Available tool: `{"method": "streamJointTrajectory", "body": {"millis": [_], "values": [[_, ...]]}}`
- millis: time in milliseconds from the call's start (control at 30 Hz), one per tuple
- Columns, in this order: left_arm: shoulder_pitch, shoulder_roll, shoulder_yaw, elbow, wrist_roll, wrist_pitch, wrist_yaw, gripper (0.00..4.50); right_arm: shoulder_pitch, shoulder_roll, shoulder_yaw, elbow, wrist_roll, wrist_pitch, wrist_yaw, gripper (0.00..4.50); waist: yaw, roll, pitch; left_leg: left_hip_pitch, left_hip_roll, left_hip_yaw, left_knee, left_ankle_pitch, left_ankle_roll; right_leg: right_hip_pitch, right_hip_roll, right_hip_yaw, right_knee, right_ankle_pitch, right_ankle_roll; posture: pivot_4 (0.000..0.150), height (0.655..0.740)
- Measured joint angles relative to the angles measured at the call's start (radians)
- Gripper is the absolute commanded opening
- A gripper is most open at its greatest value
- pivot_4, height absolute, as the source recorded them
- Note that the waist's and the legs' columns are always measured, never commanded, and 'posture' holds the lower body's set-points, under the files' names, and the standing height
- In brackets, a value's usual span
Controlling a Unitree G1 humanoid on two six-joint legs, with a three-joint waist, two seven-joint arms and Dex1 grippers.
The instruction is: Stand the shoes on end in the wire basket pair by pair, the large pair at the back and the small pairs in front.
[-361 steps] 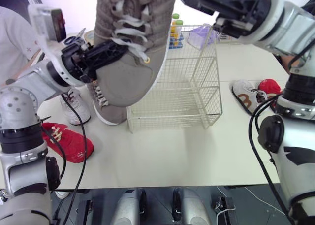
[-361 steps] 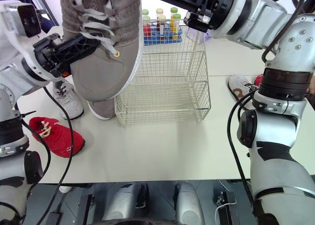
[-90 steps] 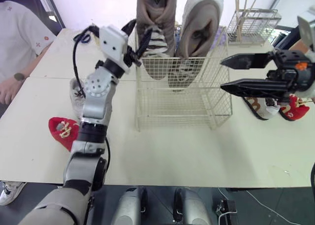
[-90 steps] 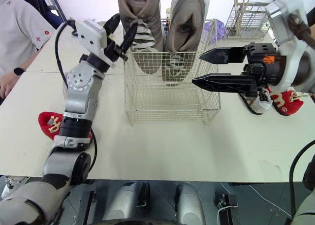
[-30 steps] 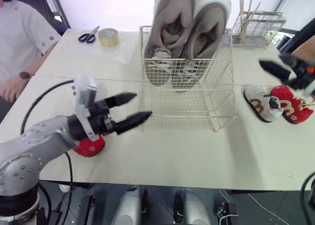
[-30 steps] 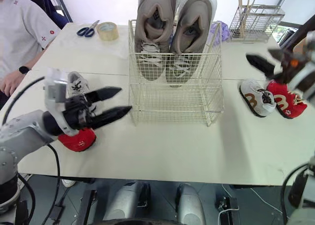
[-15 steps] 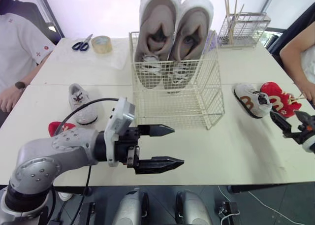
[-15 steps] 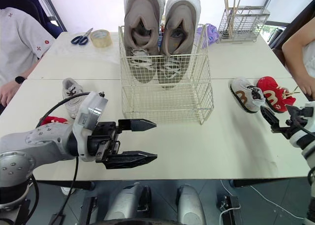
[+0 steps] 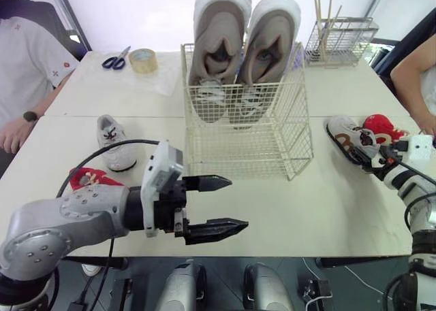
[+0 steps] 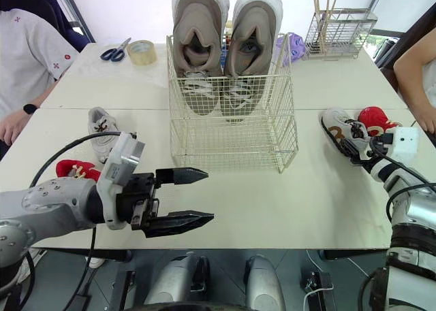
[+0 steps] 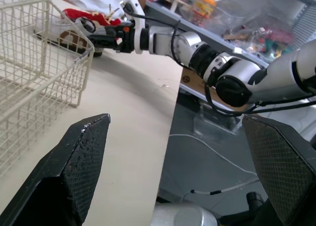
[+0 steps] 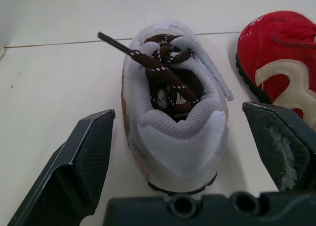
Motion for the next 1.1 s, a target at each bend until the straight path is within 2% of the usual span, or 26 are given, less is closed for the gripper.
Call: {"method": "streamJointTrajectory", "body": {"millis": [100, 133, 233, 300, 333, 400, 533, 600, 667, 733, 800, 900, 1000, 1100], "values": [[0.023, 0.020, 0.003, -0.011, -0.007, -0.017, 0.017, 4.43, -0.075, 0.002, 0.029, 0.128, -0.019, -0.049, 0.011, 4.50, -0.003, 0.000, 0.000, 0.000, 0.000, 0.000, 0.000, 0.000, 0.000, 0.000, 0.000, 0.000, 0.000, 0.000, 0.000, 0.150, 0.7400], [0.029, 0.029, 0.004, -0.012, -0.007, -0.018, 0.019, 4.47, -0.095, 0.002, 0.035, 0.167, -0.026, -0.064, 0.012, 4.25, -0.003, 0.000, 0.000, 0.000, 0.000, 0.000, 0.000, 0.000, 0.000, 0.000, 0.000, 0.000, 0.000, 0.000, 0.000, 0.150, 0.7400], [0.037, 0.055, 0.019, -0.013, -0.013, -0.022, 0.020, 4.50, -0.137, 0.003, 0.056, 0.263, -0.049, -0.108, 0.018, 3.19, -0.002, 0.000, 0.000, 0.000, 0.000, 0.000, -0.001, 0.000, 0.000, 0.000, 0.000, 0.000, -0.001, 0.000, 0.000, 0.150, 0.7400], [0.037, 0.073, 0.032, -0.012, -0.020, -0.030, 0.019, 4.50, -0.153, 0.002, 0.061, 0.291, -0.057, -0.139, 0.029, 2.13, -0.004, 0.000, 0.000, 0.000, 0.000, 0.000, -0.001, 0.000, 0.000, 0.000, 0.000, 0.000, -0.001, 0.000, 0.000, 0.150, 0.7400], [0.037, 0.080, 0.035, -0.010, -0.026, -0.033, 0.017, 4.50, -0.159, 0.001, 0.064, 0.301, -0.060, -0.155, 0.033, 1.74, -0.007, 0.000, 0.000, 0.000, 0.000, 0.000, -0.001, 0.000, 0.000, 0.001, 0.000, 0.000, -0.002, 0.000, 0.000, 0.150, 0.7400], [0.037, 0.096, 0.041, -0.003, -0.027, -0.034, 0.013, 4.50, -0.163, 0.001, 0.066, 0.310, -0.061, -0.177, 0.037, 1.14, -0.009, 0.000, 0.000, 0.001, 0.000, 0.000, -0.001, 0.000, 0.000, 0.001, 0.000, 0.000, -0.002, 0.000, 0.000, 0.150, 0.7400], [0.045, 0.135, 0.079, 0.028, -0.023, -0.034, -0.017, 4.50, -0.163, -0.005, 0.065, 0.317, -0.062, -0.204, 0.034, 1.14, -0.009, 0.000, 0.000, 0.001, 0.000, 0.000, -0.001, 0.000, 0.000, 0.001, 0.000, 0.000, -0.002, 0.000, 0.000, 0.150, 0.7400], [0.053, 0.155, 0.123, 0.074, -0.028, -0.034, -0.053, 4.50, -0.191, -0.047, 0.068, 0.318, -0.065, -0.207, 0.055, 1.14, -0.008, 0.007, 0.004, -0.002, -0.001, 0.001, -0.001, 0.000, 0.000, -0.002, -0.001, 0.001, -0.002, 0.000, 0.000, 0.150, 0.7400], [0.045, 0.180, 0.181, 0.154, -0.036, -0.034, -0.090, 4.50, -0.318, -0.140, 0.075, 0.317, -0.075, -0.225, 0.093, 1.14, -0.011, 0.021, 0.010, -0.006, -0.002, 0.007, -0.001, 0.001, 0.001, -0.009, -0.001, 0.007, -0.001, 0.000, 0.000, 0.150, 0.7400], [0.011, 0.188, 0.222, 0.225, -0.047, -0.034, -0.129, 4.50, -0.534, -0.235, 0.093, 0.298, -0.087, -0.267, 0.146, 1.14, -0.022, 0.027, 0.012, -0.008, -0.002, 0.015, -0.007, 0.002, 0.001, -0.020, -0.001, 0.015, 0.003, 0.002, 0.003, 0.150, 0.7400], [-0.019, 0.188, 0.245, 0.279, -0.055, -0.033, -0.177, 4.50, -0.777, -0.309, 0.127, 0.255, -0.095, -0.320, 0.238, 1.14, -0.026, 0.025, 0.012, -0.007, 0.002, 0.014, -0.010, 0.003, -0.001, -0.020, 0.003, 0.014, 0.003, 0.000, 0.005, 0.150, 0.7400], [-0.047, 0.187, 0.260, 0.377, -0.052, -0.022, -0.239, 4.50, -1.057, -0.312, 0.191, 0.163, -0.075, -0.379, 0.461, 1.14, -0.034, 0.012, 0.009, -0.004, 0.010, 0.015, -0.014, 0.000, -0.007, -0.021, 0.012, 0.014, 0.002, -0.004, 0.000, 0.150, 0.7400], [-0.063, 0.190, 0.267, 0.448, -0.046, -0.004, -0.281, 4.50, -1.140, -0.268, 0.277, 0.038, -0.011, -0.260, 0.668, 1.14, -0.042, 0.005, 0.010, -0.005, 0.014, 0.016, -0.011, -0.002, -0.009, -0.021, 0.015, 0.014, 0.002, -0.003, -0.001, 0.150, 0.7400], [-0.063, 0.224, 0.316, 0.534, -0.071, 0.045, -0.321, 4.50, -1.136, -0.243, 0.369, -0.157, 0.104, -0.009, 0.867, 1.14, -0.041, 0.003, 0.012, -0.007, 0.014, 0.016, -0.007, -0.002, -0.008, -0.022, 0.013, 0.014, 0.004, -0.002, -0.002, 0.150, 0.7400]]}}
